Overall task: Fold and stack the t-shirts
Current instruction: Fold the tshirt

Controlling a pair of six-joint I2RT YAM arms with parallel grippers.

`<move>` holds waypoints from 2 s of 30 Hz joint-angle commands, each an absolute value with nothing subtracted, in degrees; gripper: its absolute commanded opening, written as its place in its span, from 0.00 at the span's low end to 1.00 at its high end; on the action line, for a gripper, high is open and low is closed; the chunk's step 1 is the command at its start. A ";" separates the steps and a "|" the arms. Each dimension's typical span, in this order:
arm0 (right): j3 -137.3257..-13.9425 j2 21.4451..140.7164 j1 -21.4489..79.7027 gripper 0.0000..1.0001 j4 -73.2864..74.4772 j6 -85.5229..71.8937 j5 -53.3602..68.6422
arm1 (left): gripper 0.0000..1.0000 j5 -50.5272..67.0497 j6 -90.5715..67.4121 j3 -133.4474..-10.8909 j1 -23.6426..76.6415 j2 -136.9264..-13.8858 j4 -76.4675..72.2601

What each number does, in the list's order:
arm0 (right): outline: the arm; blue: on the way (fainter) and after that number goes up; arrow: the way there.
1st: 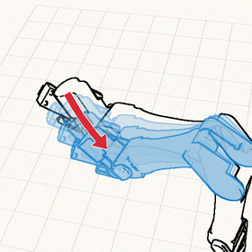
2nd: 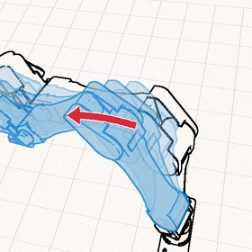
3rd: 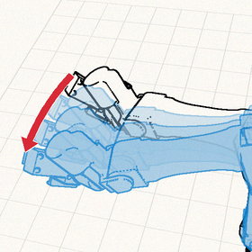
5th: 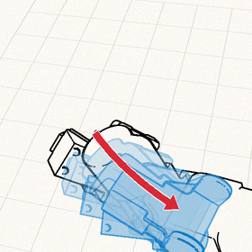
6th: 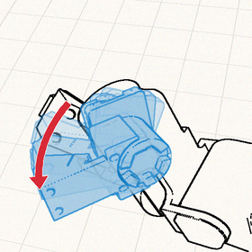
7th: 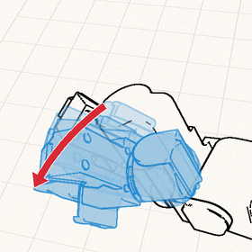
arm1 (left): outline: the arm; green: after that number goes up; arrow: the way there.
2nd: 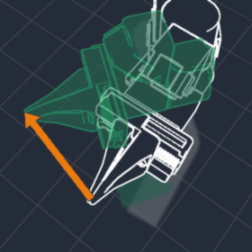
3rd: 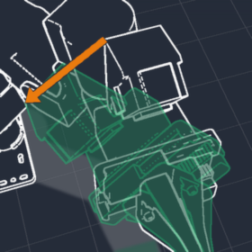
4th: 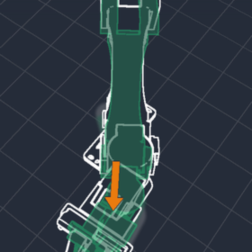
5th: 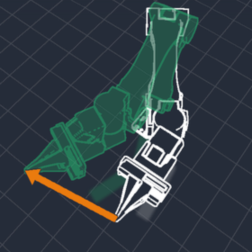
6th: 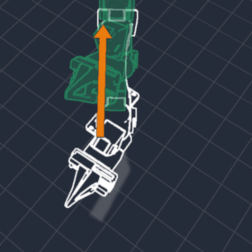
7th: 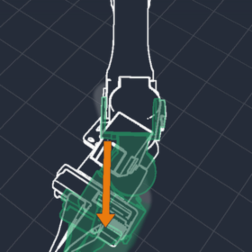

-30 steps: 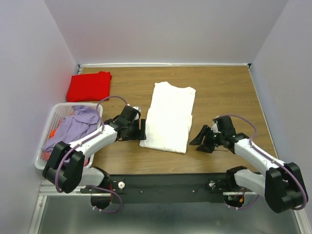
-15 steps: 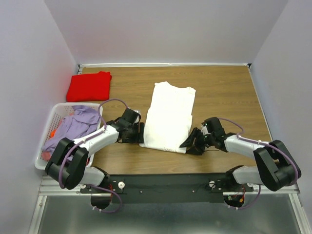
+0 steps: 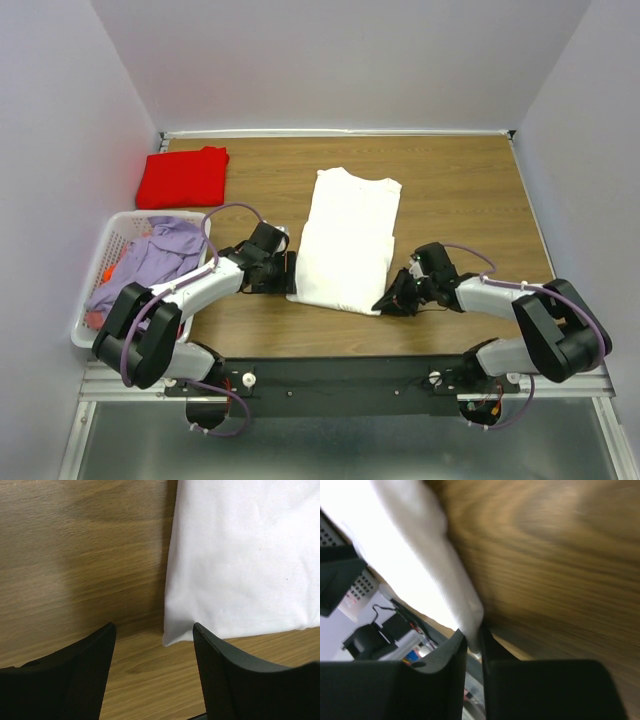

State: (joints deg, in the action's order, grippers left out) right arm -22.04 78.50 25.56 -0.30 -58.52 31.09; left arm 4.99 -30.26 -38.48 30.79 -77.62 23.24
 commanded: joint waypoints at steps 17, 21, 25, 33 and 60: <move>-21.18 77.87 26.10 0.00 2.90 -56.43 26.28 | 0.69 9.32 -32.69 -37.00 33.04 -79.27 22.94; -22.15 78.75 26.10 0.00 2.90 -55.64 26.54 | 0.59 7.74 -33.57 -37.35 34.62 -80.59 22.76; -22.50 78.75 26.10 0.00 2.90 -55.11 26.89 | 0.46 5.01 -34.63 -37.27 35.24 -83.05 23.29; -22.15 78.84 26.10 0.00 2.90 -54.41 27.51 | 0.38 2.73 -36.12 -37.62 37.70 -85.42 24.17; -25.66 60.64 26.10 0.00 40.34 -40.52 41.48 | 0.00 8.17 -43.42 -39.90 46.23 -63.37 46.22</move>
State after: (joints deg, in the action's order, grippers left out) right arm -25.30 63.57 25.87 29.52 -42.33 36.86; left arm 6.94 -42.17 -37.41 45.93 -65.30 36.97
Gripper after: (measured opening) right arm 0.012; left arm 0.011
